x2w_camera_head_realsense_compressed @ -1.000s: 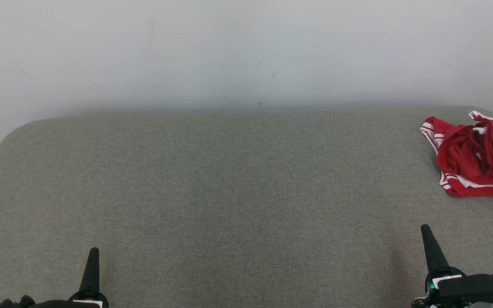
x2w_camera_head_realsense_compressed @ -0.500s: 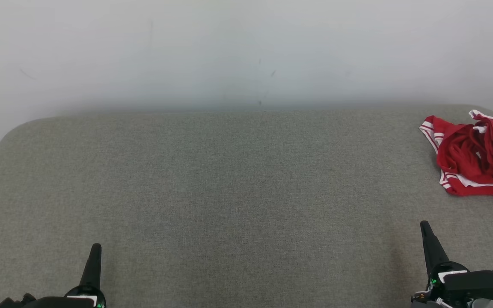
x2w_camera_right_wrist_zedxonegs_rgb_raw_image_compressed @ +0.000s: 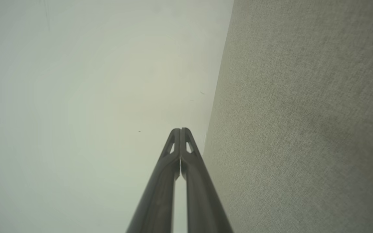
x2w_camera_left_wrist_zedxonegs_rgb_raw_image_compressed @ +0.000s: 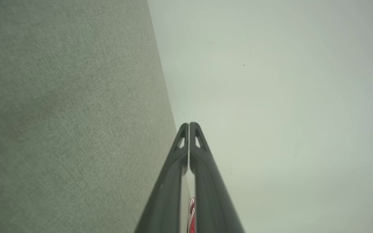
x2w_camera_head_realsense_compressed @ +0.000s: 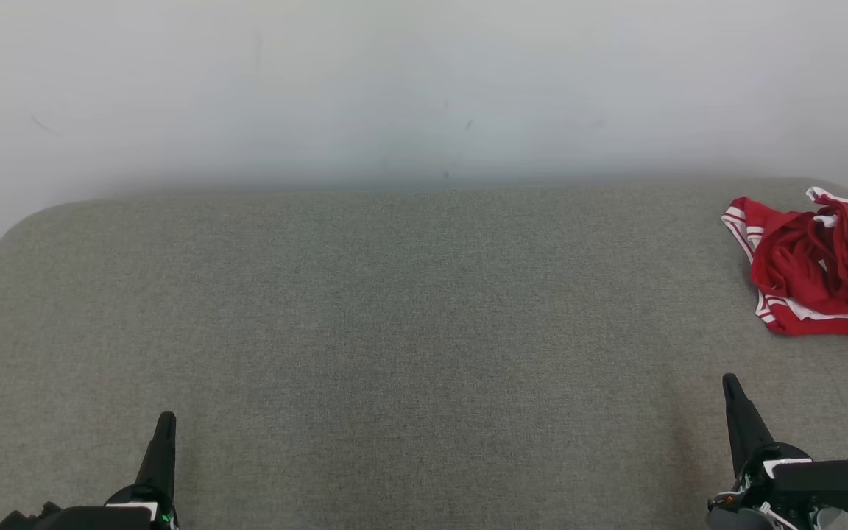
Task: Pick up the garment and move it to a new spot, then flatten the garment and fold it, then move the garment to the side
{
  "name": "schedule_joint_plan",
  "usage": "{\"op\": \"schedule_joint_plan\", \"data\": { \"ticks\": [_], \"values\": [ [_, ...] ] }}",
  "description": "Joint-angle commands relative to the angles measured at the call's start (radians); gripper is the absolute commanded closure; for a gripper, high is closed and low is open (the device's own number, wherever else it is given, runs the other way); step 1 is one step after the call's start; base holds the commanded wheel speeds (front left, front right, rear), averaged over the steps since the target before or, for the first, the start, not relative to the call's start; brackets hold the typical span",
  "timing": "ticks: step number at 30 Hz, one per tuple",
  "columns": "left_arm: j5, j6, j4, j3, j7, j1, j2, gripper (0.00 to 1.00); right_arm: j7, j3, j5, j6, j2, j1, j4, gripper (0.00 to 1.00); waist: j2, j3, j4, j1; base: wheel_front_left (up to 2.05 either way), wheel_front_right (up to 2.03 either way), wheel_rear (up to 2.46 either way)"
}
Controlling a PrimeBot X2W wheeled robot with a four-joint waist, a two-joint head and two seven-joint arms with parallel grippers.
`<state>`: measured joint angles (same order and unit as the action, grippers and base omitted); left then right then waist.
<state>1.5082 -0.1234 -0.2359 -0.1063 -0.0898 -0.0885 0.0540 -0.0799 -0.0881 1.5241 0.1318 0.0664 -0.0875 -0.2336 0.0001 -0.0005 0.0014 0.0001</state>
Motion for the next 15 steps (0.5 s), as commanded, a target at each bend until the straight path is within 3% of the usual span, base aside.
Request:
{"op": "schedule_joint_plan", "data": {
  "ticks": [1, 15],
  "values": [
    [0.022, -0.005, -0.002, -0.004, -0.005, -0.014, -0.002, 1.0, -0.006, -0.005, 0.02, -0.002, -0.002, -0.011, 0.0, 1.0, -0.0001, 0.0, 0.0, -0.0001, 0.0, 0.0, 0.0],
    [0.107, -0.009, -0.011, -0.01, -0.027, -0.026, -0.005, 1.0, -0.026, -0.014, 0.102, -0.002, -0.008, -0.024, -0.012, 1.0, -0.0001, 0.004, -0.001, -0.0001, 0.0, 0.0, 0.0]
  ]
}}
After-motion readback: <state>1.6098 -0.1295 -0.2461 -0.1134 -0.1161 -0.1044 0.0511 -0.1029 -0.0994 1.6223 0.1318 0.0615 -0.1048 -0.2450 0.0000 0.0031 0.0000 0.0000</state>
